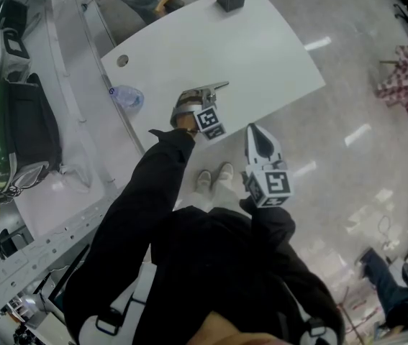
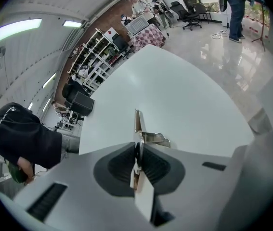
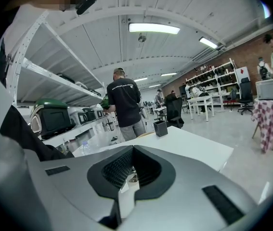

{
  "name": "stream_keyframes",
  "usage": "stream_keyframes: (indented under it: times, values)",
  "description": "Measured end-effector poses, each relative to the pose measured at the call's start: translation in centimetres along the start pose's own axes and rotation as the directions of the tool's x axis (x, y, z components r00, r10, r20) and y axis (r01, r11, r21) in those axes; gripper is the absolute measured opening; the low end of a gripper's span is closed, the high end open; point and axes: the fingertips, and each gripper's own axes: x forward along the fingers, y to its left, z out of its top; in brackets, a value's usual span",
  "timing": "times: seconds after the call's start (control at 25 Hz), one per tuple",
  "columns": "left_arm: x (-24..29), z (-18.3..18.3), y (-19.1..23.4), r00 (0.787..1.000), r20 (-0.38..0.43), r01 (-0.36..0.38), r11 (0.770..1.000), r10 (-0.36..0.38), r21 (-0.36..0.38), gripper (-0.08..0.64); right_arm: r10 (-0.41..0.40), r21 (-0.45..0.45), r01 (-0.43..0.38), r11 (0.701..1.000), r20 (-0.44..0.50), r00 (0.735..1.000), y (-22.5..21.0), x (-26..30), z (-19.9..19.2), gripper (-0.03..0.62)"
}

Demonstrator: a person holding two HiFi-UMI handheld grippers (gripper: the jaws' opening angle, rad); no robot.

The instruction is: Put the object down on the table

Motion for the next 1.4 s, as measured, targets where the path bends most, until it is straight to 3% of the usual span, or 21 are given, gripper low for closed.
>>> stream_keyframes:
  times: [0.2, 0.4, 0.52, 0.64, 0.8, 1.0, 1.2, 1.4]
  values:
    - [-0.4, 0.4, 0.4, 1.0, 0.005, -0.01, 1.0, 0.01, -0.021, 0.041, 0.002, 0.002, -0.002, 1.0, 0.007, 1.0, 0.2, -0.2, 0.2, 0.002]
    - [-0.8, -0.3, 0.1, 0.998, -0.03, 0.05, 0.998, -0.051, -0.023, 0.121, 0.004, -0.005, -0.004, 1.0, 0.016, 1.0, 0.6, -0.5, 0.4, 0.002]
    - [-1.3, -0.2, -0.2, 0.997, -0.036, 0.065, 0.998, -0.066, -0.018, 0.133, 0.0, -0.018, 0.0, 1.0, 0.018, 1.0, 0.8, -0.8, 0.4, 0.002]
    - [-0.8, -0.1, -0.2, 1.0, -0.017, 0.008, 1.0, -0.008, 0.026, 0.132, 0.006, -0.016, -0.006, 1.0, 0.022, 1.0, 1.4, -1.4, 0.4, 0.002]
    - [-2.4, 0.8, 1.6, 0.991, 0.058, -0.118, 0.993, 0.118, -0.005, 0.222, -0.025, -0.023, 0.026, 0.999, 0.039, 0.999, 0.8, -2.0, 0.0, 0.002]
    - [-2.8, -0.3, 2.0, 0.995, 0.042, -0.087, 0.994, 0.09, -0.064, 0.224, -0.026, -0.017, 0.027, 0.999, 0.022, 0.999, 0.8, -2.4, 0.1, 0.002]
    - [-3.1, -0.3, 3.1, 0.995, 0.033, -0.087, 0.995, 0.089, -0.049, 0.239, -0.053, -0.029, 0.054, 0.998, 0.028, 0.998, 0.2, -2.3, -0.3, 0.002]
    - [-3.9, 0.4, 3.0, 0.996, 0.062, -0.059, 0.998, 0.061, -0.029, 0.239, -0.009, 0.0, 0.009, 1.0, 0.023, 1.0, 1.3, -2.3, -0.1, 0.002]
